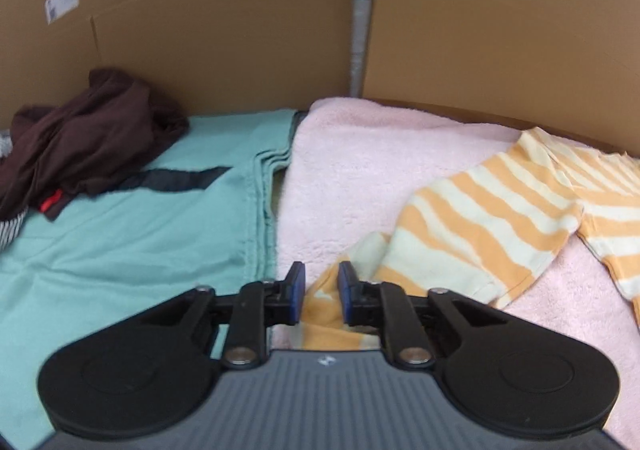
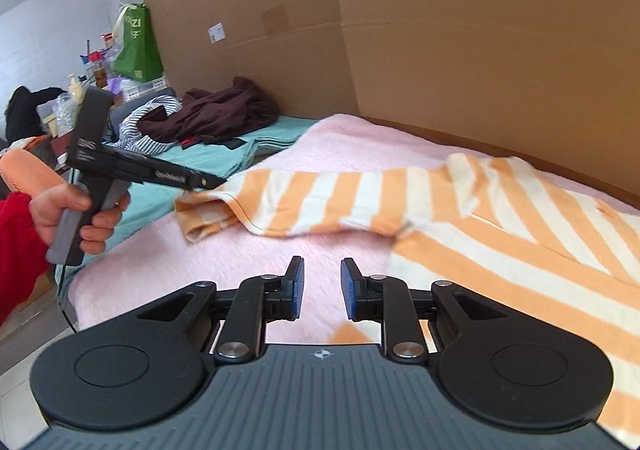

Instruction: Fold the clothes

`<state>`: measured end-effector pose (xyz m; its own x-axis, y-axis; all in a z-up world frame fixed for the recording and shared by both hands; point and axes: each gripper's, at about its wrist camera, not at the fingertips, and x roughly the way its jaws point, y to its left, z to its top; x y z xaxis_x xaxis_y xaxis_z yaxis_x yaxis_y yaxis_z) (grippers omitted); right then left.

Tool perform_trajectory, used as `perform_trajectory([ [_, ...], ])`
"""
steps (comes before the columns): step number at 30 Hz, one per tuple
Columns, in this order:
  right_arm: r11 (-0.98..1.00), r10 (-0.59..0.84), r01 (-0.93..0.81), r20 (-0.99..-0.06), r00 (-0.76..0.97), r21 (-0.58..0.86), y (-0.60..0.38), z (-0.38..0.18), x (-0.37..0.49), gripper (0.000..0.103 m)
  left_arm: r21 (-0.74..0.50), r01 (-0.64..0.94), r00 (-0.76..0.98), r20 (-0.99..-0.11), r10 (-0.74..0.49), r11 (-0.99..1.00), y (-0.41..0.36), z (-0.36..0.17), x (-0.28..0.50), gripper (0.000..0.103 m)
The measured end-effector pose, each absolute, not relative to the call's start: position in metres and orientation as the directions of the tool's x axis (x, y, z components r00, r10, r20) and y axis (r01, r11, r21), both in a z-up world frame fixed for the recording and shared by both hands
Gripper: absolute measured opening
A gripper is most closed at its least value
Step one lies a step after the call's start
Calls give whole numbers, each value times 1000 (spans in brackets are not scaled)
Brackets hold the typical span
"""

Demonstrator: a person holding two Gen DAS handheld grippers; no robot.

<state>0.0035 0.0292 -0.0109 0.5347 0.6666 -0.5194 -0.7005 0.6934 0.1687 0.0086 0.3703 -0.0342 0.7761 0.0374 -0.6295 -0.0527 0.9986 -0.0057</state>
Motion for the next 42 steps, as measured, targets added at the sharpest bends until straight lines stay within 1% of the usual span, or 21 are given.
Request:
perform_trajectory([
  [3,718,655,-664,-527,542,210,13,-18,2,22,18,-45,782,-621,46,999,363,-31,0,8],
  [6,728,657,-633,-534,532,265,3,-26,5,22,-10,-29,796,-605,17,1000,362,-23,-11,9],
  [9,731,653,-628,-542,529,268,1,-34,4,22,37,-13,784,-620,33,999,352,-25,-11,9],
  [12,742,631,-632,-552,545,224,3,-39,-1,22,65,-19,777,-628,55,998,347,-27,-5,9],
  [13,745,622,-635,-554,552,204,4,-40,-3,22,60,-18,773,-633,52,998,348,-28,-2,7],
  [14,748,614,-637,-556,560,185,5,-41,-6,22,55,-15,768,-639,47,998,347,-29,0,1],
  [15,751,606,-639,-558,567,166,6,-43,-8,22,59,-16,769,-637,50,998,345,-30,0,0],
  [18,754,593,-643,-559,579,135,7,-45,-11,23,125,-16,775,-625,91,992,332,-34,-2,0],
  [23,756,588,-644,-556,587,119,8,-46,-14,25,132,-81,775,-615,146,988,336,-30,-3,0],
  [25,755,588,-645,-555,588,116,8,-46,-14,26,122,-91,783,-604,147,988,342,-27,-4,0],
  [27,754,590,-646,-555,587,119,7,-47,-13,26,72,-37,777,-626,74,997,350,-25,-2,0],
  [28,754,590,-645,-555,586,121,7,-47,-13,26,78,-16,770,-635,62,997,350,-26,1,1],
  [29,755,590,-645,-554,587,122,7,-47,-13,26,85,5,764,-643,51,996,350,-27,3,5],
  [30,755,589,-645,-555,588,118,8,-47,-13,26,102,22,757,-652,50,994,349,-30,5,5],
  [32,756,584,-645,-556,591,108,9,-47,-14,27,136,39,758,-650,60,990,347,-33,10,7],
  [36,752,584,-651,-557,590,99,11,-47,-16,30,153,65,766,-641,49,986,348,-36,15,10],
  [38,752,585,-652,-556,590,100,10,-47,-16,30,169,66,770,-636,57,983,349,-35,16,15],
  [39,752,586,-652,-556,589,101,10,-47,-16,31,176,67,772,-633,61,982,349,-34,16,20],
  [40,751,587,-652,-556,589,103,10,-47,-16,31,183,56,775,-628,73,982,350,-35,16,31],
  [41,751,588,-652,-556,587,106,9,-47,-16,31,189,44,778,-622,85,981,351,-35,16,39],
  [42,751,588,-652,-556,587,106,9,-47,-16,31,186,45,777,-624,83,982,353,-37,17,39],
])
